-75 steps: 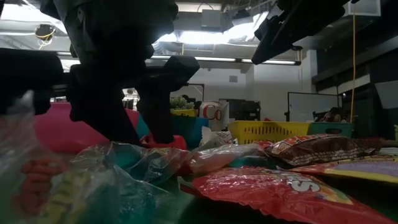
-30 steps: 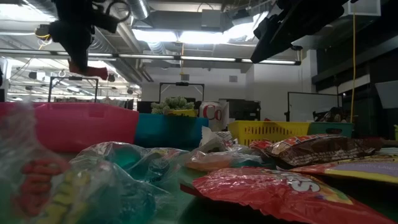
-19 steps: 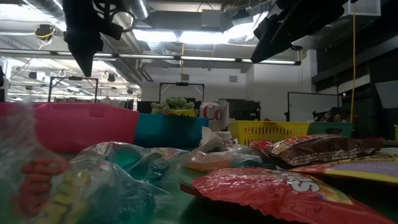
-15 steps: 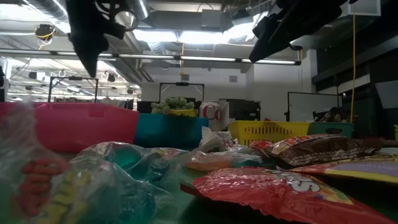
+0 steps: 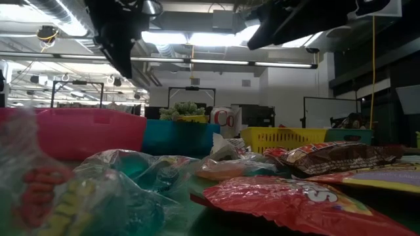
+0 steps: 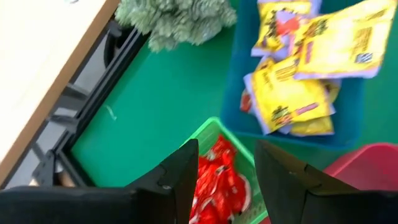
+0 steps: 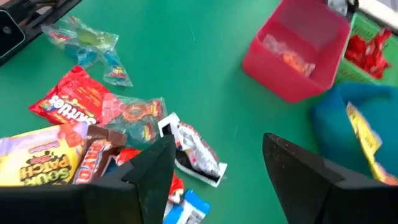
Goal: Sort candy
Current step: Put the white chocolate bar into the green bin
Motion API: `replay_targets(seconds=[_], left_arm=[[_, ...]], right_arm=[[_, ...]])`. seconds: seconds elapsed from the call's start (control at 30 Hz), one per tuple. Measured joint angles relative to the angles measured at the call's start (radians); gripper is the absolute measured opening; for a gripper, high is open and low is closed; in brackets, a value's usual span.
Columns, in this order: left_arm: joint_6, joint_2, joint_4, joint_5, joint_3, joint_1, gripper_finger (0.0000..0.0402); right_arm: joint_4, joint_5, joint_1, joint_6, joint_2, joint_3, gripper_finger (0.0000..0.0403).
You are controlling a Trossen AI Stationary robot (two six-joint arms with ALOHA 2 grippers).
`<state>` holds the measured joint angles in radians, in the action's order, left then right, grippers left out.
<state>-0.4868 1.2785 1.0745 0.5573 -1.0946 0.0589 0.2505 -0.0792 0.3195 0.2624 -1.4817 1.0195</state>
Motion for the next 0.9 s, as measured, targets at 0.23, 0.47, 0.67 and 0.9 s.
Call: replay_targets(seconds=[0.23,0.47,0.67,0.9], left_arm=[[0.000,0.000,-0.036,-0.001,0.000,-0.024,0.0143],[0.000,0.000,-0.046,-0.002,0.000,-0.043,0.0144],[0.000,0.000,-0.050,-0.002,0.000,-0.043,0.0144],[-0.001,0.000,-0.060,-0.002,0.000,-0.043,0.0144]], right_arm=[[-0.054,0.008,-0.012,0.075,-0.081,0.000,0.0241],[-0.096,0.051,-0.079,0.086,-0.194,-0.001,0.0241],[-0.138,0.211,-0.133,0.087,-0.280,0.000,0.0241],[-0.148,0.252,-0.145,0.087,-0.364,0.000,0.0241]])
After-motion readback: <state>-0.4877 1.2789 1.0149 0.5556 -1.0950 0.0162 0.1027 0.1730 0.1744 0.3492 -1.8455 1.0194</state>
